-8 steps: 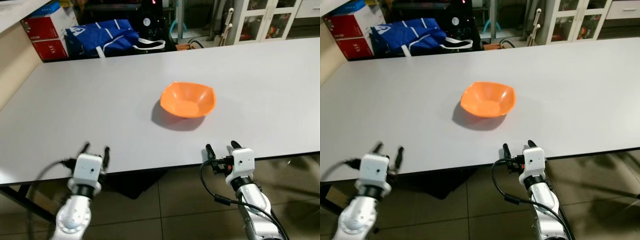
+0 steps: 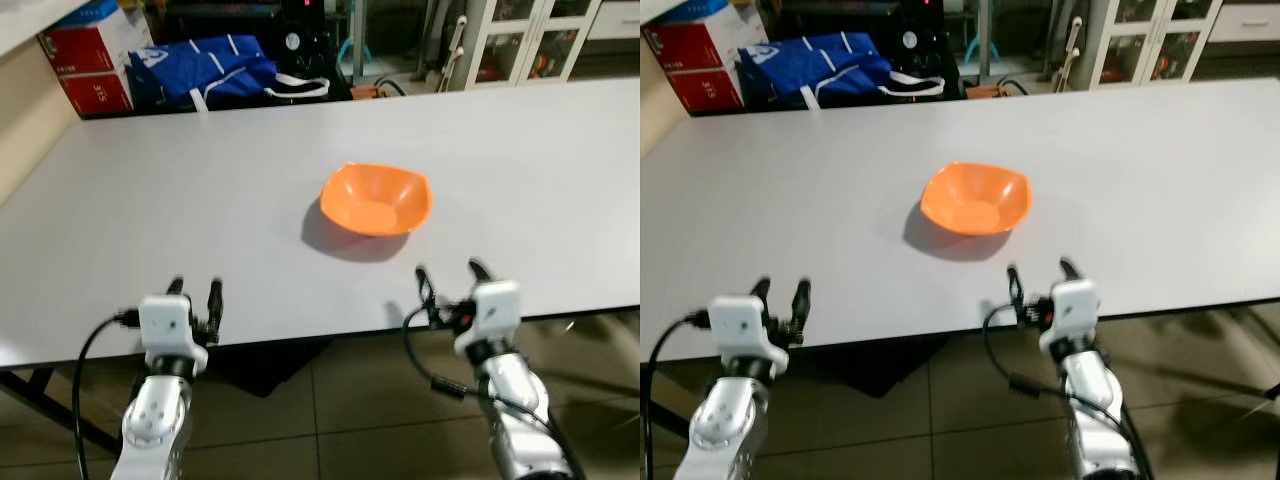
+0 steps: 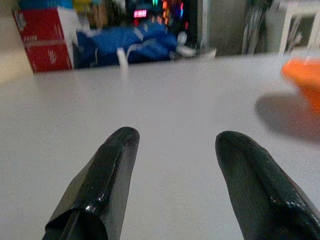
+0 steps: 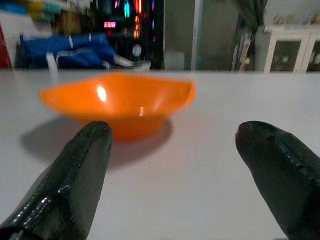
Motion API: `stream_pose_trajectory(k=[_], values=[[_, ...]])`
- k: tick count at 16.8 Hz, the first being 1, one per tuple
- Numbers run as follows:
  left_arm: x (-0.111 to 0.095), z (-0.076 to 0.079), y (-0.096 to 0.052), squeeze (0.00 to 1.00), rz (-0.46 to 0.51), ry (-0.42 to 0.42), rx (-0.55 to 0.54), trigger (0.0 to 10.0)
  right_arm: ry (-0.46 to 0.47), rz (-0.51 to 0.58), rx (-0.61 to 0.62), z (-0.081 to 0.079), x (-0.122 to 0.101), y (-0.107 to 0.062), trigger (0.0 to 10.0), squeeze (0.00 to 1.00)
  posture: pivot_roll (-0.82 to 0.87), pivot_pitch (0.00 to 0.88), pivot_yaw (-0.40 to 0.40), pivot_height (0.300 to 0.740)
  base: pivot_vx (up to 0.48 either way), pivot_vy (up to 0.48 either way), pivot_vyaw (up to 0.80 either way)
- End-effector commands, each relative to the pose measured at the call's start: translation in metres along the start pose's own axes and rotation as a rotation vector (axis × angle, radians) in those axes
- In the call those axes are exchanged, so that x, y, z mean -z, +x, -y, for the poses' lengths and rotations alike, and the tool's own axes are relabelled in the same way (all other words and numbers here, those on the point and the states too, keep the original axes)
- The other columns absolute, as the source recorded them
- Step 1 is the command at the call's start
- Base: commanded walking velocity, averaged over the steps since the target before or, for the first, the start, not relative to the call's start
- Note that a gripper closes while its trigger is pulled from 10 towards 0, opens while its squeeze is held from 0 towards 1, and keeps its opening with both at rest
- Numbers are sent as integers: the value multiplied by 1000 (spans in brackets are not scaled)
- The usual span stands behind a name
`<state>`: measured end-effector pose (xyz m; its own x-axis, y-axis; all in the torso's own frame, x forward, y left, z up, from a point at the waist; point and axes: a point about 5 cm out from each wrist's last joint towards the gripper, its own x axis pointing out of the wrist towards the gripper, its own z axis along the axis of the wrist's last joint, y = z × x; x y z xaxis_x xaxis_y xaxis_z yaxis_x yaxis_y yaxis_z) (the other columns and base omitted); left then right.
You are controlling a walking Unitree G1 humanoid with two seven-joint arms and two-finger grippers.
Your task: Setting the table
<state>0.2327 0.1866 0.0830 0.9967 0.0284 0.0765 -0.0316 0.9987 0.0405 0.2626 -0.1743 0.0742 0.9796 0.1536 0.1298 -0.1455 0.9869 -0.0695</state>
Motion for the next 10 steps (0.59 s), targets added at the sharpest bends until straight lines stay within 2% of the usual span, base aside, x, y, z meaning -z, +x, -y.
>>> stream_pose_trajectory(k=[1, 5, 8, 9, 10], values=[[-15, 3, 6, 0, 49, -17, 9, 10000, 22, 22, 14, 2, -7, 5, 10000, 0, -153, 0, 65, 740, 0, 0, 0], [-24, 7, 9, 0, 65, -23, 32, 10000, 47, -27, 23, 2, 6, 2, 10000, 0, -140, 0, 73, 740, 0, 0, 0], [-27, -1, -3, 0, 24, -73, 8, 10000, 94, -86, 17, 3, 13, -6, 10000, 0, -131, 0, 83, 740, 0, 0, 0], [-36, -7, -21, 0, -22, -120, -11, 10000, 93, -94, -20, 2, 8, -19, 10000, 0, -122, 0, 86, 740, 0, 0, 0], [-38, -7, -25, 0, -29, -123, -7, 10000, 94, -97, -25, 2, 7, -22, 10000, 0, -119, 0, 88, 740, 0, 0, 0]])
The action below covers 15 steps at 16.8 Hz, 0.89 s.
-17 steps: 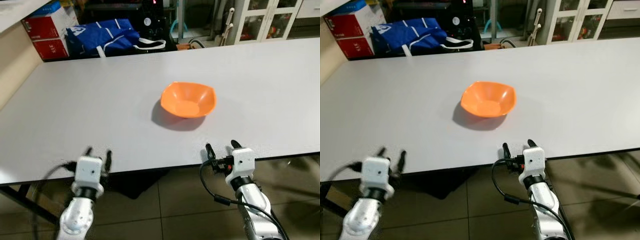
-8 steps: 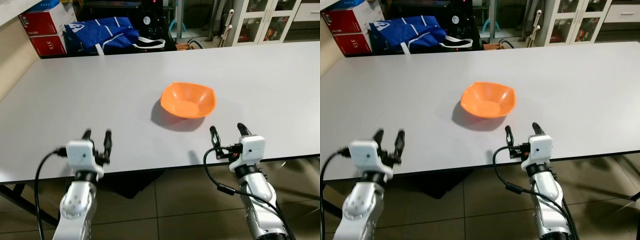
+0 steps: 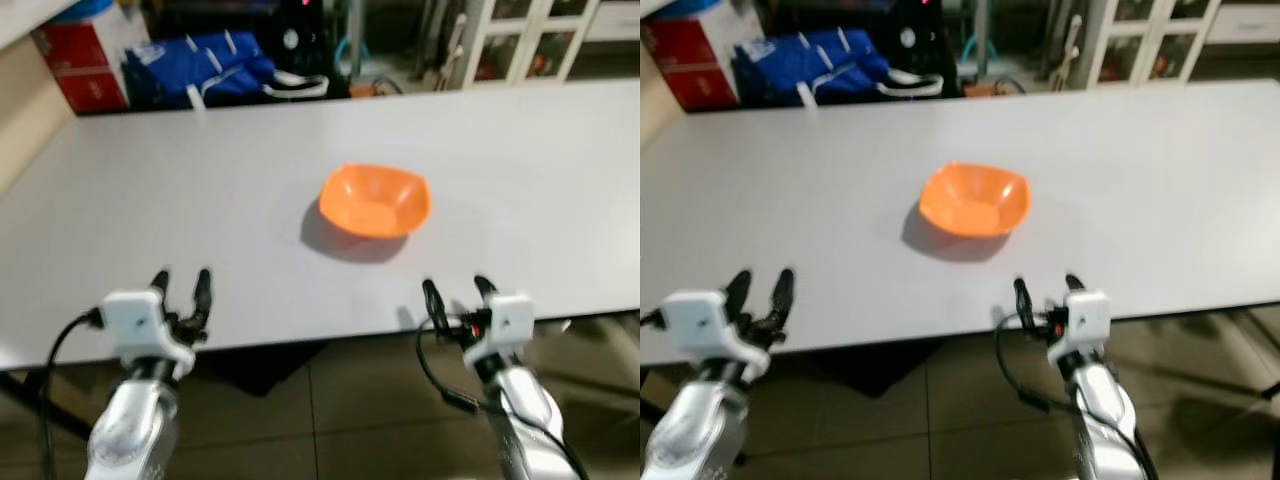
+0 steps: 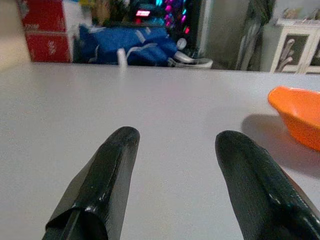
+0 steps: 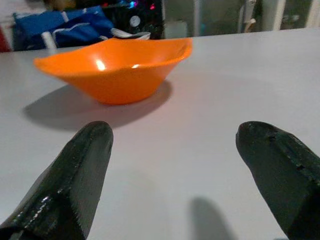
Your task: Setting the table
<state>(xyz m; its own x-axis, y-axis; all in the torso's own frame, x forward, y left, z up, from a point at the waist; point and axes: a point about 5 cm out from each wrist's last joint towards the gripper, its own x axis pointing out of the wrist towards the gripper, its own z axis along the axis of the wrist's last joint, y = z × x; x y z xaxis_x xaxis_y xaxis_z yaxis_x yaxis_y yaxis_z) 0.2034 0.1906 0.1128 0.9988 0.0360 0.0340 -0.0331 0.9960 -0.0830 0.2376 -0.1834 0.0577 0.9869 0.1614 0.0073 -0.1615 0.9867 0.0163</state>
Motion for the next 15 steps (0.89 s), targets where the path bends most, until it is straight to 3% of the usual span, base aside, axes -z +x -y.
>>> stream_pose_trajectory(k=[1, 5, 8, 11, 14, 15], values=[[-7, 1, 1, 0, 5, -16, 6, 10000, -1, 18, -32, -3, -7, 0, 10000, 0, -120, 0, 88, 740, 0, 0, 0], [-6, 3, 4, 0, -16, -6, 18, 10000, 0, -17, -30, 5, 7, -1, 10000, 0, -131, 0, 93, 740, 0, 0, 0], [-10, 5, 6, 0, -27, 4, 13, 10000, 30, -157, -53, 6, 47, -2, 10000, 0, -112, 0, 82, 740, 0, 0, 0], [-9, 7, 6, 0, -44, -11, -8, 10000, 40, -260, -61, 1, 74, -20, 10000, 0, -101, 0, 72, 740, 0, 156, 0], [-10, 10, 6, 0, -46, -14, -11, 10000, 39, -262, -56, 3, 79, -24, 10000, 0, -102, 0, 69, 740, 0, 472, 450], [-11, 11, 7, 0, -47, -12, -9, 10000, 32, -224, -60, 7, 71, -15, 10000, 0, -101, 0, 70, 740, 0, 476, 775]])
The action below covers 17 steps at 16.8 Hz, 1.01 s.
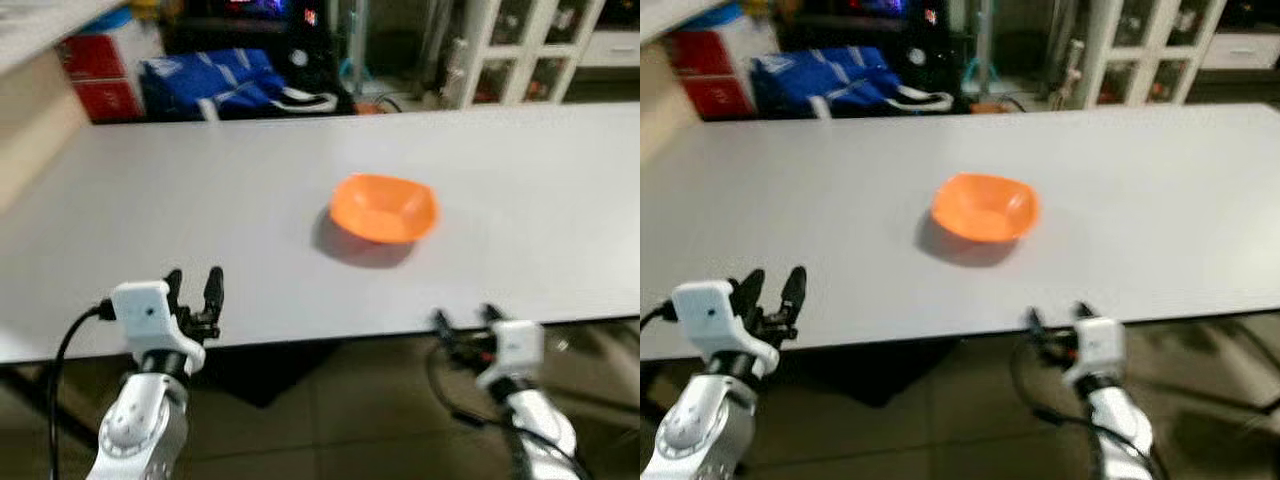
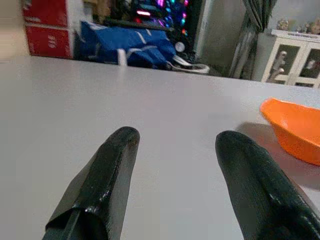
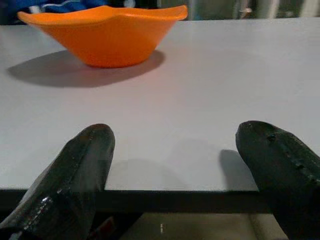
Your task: Setting the table
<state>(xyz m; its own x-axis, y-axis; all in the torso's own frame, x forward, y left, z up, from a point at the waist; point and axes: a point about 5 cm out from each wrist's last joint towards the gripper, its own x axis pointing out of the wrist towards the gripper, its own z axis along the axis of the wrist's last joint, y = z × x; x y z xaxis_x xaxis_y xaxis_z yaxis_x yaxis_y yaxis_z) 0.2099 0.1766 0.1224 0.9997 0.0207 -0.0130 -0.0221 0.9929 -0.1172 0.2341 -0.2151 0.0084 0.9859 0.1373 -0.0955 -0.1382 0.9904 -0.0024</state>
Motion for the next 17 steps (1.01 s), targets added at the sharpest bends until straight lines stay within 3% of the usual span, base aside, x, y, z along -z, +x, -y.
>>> stream_pose_trajectory(k=[1, 2, 6, 12, 16, 17], values=[[-3, -3, 1, 0, -2, 21, -15, 10000, 28, -57, -94, -19, 3, 9, 10000, 0, -101, 0, 70, 740, 0, 480, 519], [-3, -2, 2, 0, -6, 22, -10, 10000, 15, 4, -94, -17, -14, 16, 10000, 0, -105, 0, 72, 740, 0, 480, 0], [-4, 2, 3, 0, -11, 19, 17, 10000, -60, 120, -98, -20, -36, 17, 10000, 0, -117, 0, 73, 740, 0, 480, 0], [-6, 7, 6, 0, -9, 22, 46, 10000, -59, 135, -103, -29, -53, 16, 10000, 0, -120, 0, 74, 740, 0, 480, 0], [-4, 6, 7, 0, -10, 28, 45, 10000, -64, 132, -97, -32, -57, 15, 10000, 0, -118, 0, 80, 740, 0, 0, 752], [-4, 5, 6, 0, -4, 39, 47, 10000, -122, 175, -108, -33, -65, 13, 10000, 0, -118, 0, 81, 740, 0, 0, 0]])
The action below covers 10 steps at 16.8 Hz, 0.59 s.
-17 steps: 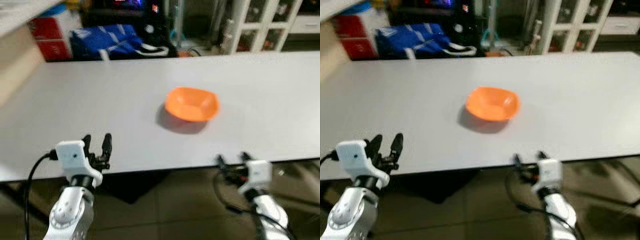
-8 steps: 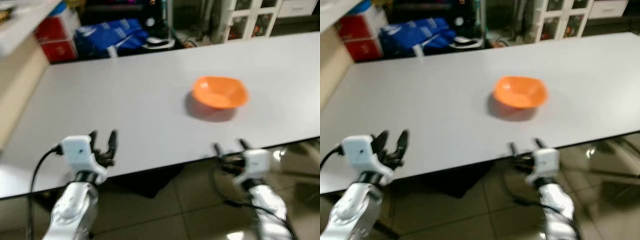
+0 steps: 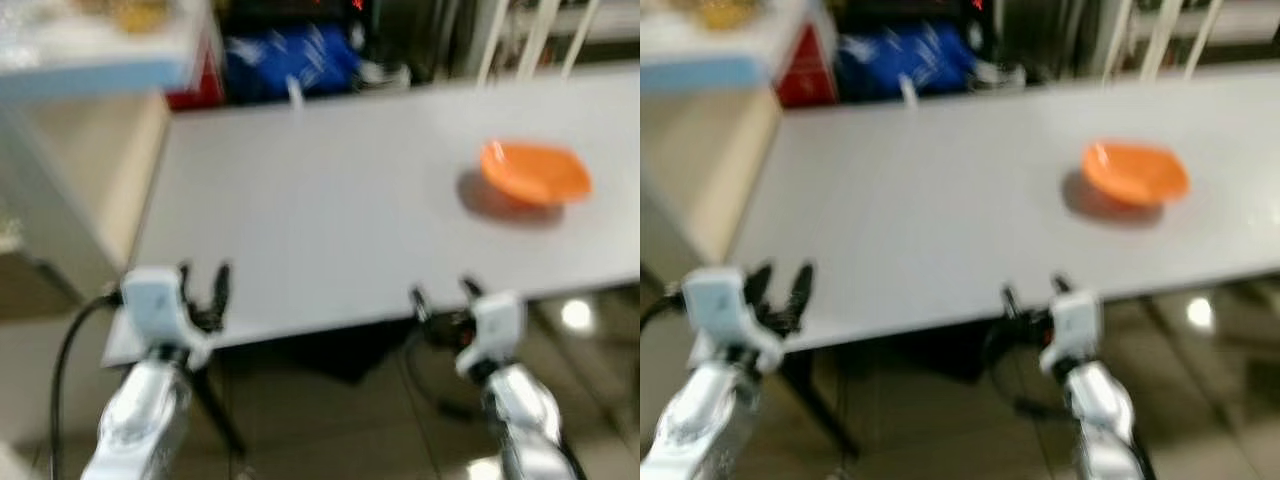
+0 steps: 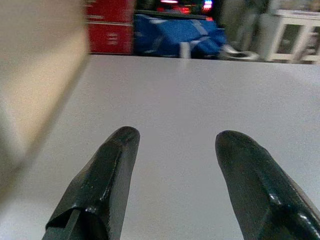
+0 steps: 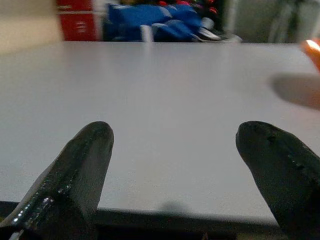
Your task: Setting the table
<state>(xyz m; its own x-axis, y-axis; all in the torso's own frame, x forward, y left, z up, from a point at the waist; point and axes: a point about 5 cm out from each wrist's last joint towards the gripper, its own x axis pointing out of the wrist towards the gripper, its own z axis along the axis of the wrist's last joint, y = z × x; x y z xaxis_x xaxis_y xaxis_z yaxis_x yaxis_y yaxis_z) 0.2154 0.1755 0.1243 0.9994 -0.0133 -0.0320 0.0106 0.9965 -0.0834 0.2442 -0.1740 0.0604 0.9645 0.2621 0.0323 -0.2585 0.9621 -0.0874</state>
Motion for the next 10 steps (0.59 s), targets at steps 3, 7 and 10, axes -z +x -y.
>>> stream_pose_trajectory(k=[3, 7, 10], values=[[-3, 1, 0, 0, 33, 12, 11, 10000, -88, 189, 36, 6, -39, 1, 10000, 0, -122, 0, 83, 740, 0, 0, 0], [-1, 2, 2, 0, 38, 11, 23, 10000, -74, 182, 54, 6, -41, 2, 10000, 0, -125, 0, 84, 740, 0, 0, 0], [0, 1, 2, 0, 35, 14, 25, 10000, -59, 136, 63, 6, -34, 1, 10000, 0, -118, 0, 84, 740, 0, 0, 0]])
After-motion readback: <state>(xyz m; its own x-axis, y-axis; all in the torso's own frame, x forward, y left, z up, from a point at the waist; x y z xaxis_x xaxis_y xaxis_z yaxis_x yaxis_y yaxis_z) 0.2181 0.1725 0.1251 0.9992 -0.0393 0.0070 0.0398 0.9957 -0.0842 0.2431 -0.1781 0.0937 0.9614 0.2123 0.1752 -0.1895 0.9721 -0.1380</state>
